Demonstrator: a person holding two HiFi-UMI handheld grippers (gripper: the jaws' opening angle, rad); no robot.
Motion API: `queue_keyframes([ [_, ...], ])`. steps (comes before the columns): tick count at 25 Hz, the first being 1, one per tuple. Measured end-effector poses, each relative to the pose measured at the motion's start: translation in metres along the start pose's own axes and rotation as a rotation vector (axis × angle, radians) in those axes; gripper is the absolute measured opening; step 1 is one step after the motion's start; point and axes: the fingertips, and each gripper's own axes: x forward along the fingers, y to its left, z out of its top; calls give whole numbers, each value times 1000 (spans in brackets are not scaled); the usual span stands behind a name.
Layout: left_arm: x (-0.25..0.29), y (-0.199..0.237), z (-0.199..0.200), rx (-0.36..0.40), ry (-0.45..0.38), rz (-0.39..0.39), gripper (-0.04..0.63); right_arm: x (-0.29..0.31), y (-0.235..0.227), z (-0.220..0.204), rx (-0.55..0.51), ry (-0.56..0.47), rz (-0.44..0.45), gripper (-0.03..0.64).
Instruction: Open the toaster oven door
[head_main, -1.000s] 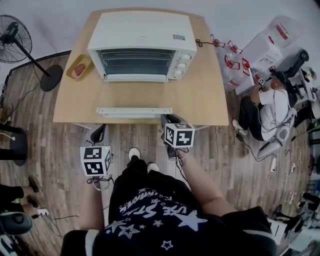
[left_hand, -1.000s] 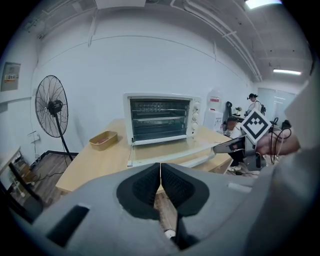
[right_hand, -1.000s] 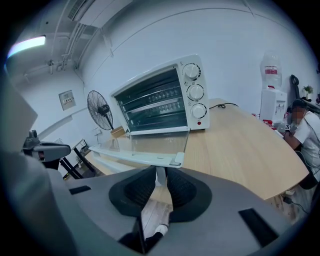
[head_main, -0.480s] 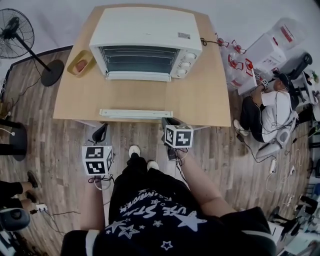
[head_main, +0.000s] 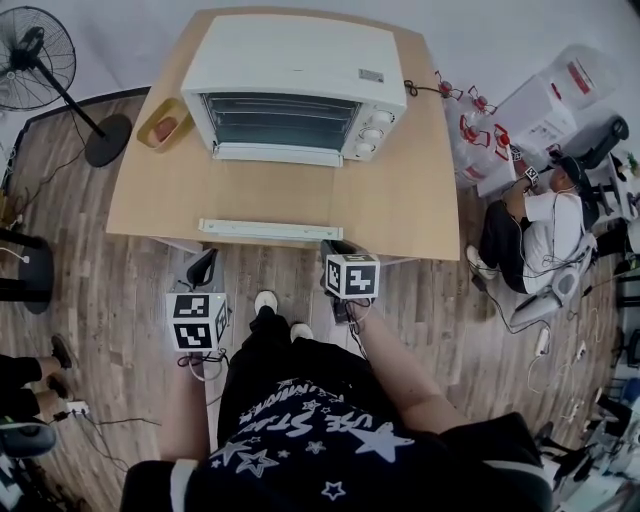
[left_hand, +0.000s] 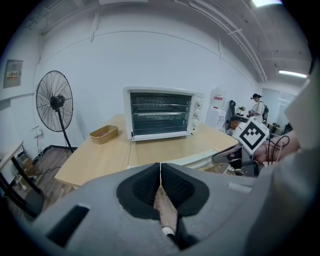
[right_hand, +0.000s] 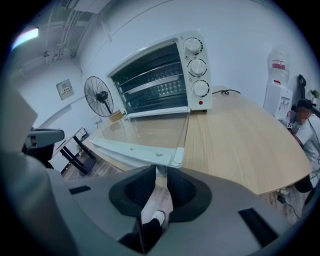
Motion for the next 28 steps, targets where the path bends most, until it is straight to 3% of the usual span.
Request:
queue_keyframes([
  [6,-17,-12,-3,-14,-23,56,21,-19,-6,1,-19,-33,39,108],
  [15,-65,-28,-28,-48,-52,138,21,-59,0,22,-61,-167,95,104],
  [23,-97,-31,-55,-98,-54,181,21,-74,32,37,-96,-231,157,72],
  [28,-128,-37,-82,-140,-60,200,21,-92,59,35,-164,-272,150,7],
])
